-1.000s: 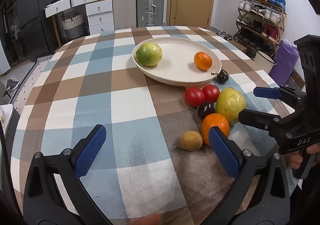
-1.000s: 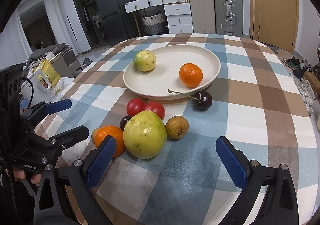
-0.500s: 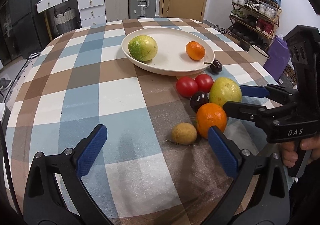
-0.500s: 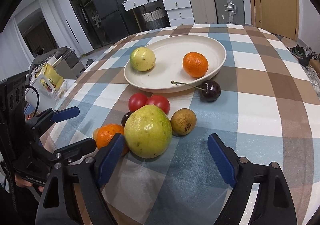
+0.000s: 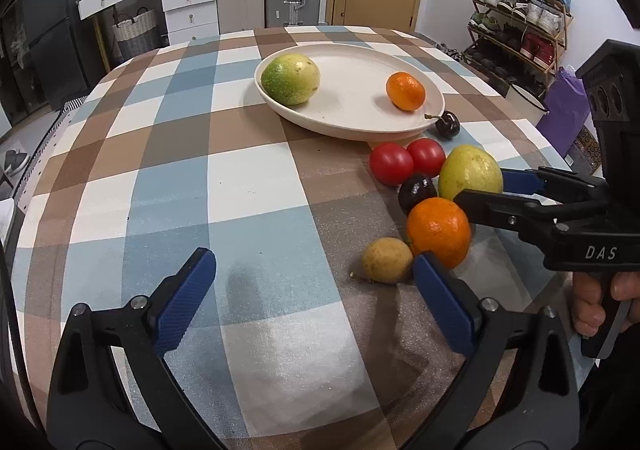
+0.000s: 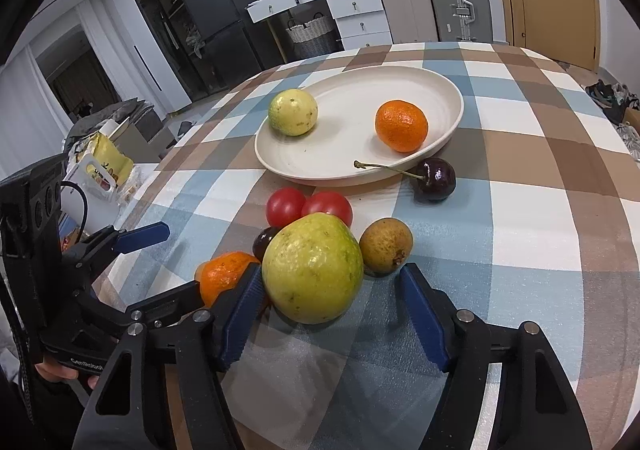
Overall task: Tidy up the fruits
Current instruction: 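Grasp the large pomelo with the right tool while the left tool grasps the brown kiwi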
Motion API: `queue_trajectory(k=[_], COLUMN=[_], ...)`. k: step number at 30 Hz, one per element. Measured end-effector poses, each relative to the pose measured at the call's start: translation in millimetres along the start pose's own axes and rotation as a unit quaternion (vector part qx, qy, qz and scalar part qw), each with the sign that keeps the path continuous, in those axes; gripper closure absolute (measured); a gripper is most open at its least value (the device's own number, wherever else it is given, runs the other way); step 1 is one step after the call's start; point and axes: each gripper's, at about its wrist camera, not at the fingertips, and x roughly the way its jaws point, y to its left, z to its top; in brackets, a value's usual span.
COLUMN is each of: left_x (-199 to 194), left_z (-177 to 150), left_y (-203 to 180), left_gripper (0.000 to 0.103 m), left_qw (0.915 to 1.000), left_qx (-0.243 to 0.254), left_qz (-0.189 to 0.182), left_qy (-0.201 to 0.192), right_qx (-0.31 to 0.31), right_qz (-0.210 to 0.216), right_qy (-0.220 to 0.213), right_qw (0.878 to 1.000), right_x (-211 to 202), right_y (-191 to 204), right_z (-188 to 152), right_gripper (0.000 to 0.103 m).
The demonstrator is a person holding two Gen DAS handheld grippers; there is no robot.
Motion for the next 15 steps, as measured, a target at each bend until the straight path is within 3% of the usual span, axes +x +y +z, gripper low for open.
queue_trajectory(k=[8, 15], left_x=[-1.9, -3.1], left_z=[-0.9, -2.4], left_y=[-2.3, -2.7], left_gripper=[0.015, 0.040], left_qw=[0.9997, 0.9983], left_qx=[0.001, -0.004], left_qz=[-0.024, -0.059], left_qy=[0.003, 0.006], right_qx=[0.003, 0.010], right_qz=[-0.003, -0.001], right_qy=[-0.002, -0.003], right_qw=[1.000, 1.000], right_x=[0.5, -0.4], right_y=[0.9, -0.9], right_z=[0.2, 0.4], right_gripper=[0.032, 0.032])
